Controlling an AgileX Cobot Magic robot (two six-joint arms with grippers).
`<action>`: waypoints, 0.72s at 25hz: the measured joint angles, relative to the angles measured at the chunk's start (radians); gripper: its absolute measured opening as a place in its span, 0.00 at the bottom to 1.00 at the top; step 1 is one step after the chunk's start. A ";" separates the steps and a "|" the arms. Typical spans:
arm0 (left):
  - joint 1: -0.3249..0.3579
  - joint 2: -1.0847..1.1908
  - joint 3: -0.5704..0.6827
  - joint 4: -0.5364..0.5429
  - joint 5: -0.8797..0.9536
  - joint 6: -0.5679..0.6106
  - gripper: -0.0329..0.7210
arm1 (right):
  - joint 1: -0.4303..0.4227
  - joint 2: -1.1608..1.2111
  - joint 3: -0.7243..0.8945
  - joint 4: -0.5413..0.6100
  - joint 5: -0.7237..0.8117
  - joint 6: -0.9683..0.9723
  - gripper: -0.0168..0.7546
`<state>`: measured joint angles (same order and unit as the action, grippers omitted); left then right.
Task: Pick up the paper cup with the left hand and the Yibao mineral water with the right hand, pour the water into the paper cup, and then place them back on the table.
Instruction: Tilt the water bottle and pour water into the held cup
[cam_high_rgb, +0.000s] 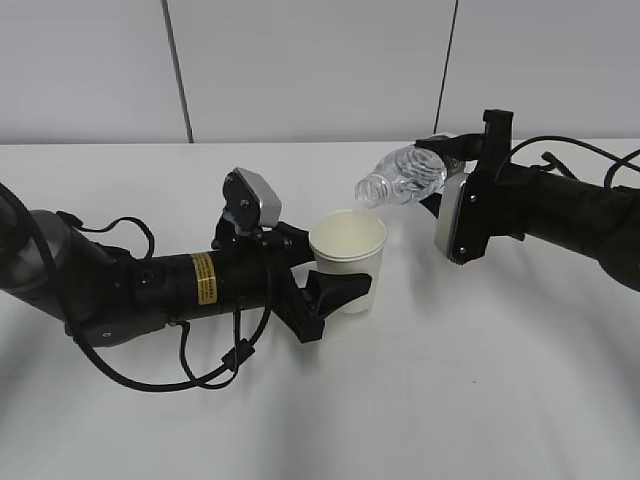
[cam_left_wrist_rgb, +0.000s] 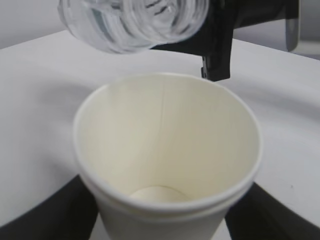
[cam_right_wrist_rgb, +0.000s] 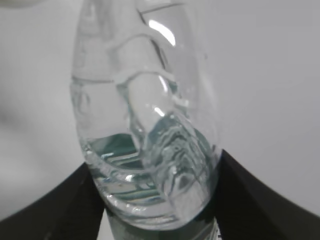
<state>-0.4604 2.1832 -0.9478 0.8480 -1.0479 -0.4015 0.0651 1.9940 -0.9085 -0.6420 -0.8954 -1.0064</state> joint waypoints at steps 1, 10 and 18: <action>0.000 0.000 0.000 -0.001 0.000 0.000 0.65 | 0.000 0.000 0.000 0.000 0.000 -0.005 0.60; 0.000 0.000 0.000 -0.003 0.000 0.000 0.65 | 0.000 0.000 0.000 0.000 -0.002 -0.052 0.60; 0.000 0.000 0.000 -0.003 0.000 0.000 0.65 | 0.000 0.000 0.000 0.000 -0.002 -0.074 0.60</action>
<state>-0.4604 2.1832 -0.9478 0.8447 -1.0479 -0.4015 0.0651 1.9940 -0.9085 -0.6420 -0.8971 -1.0805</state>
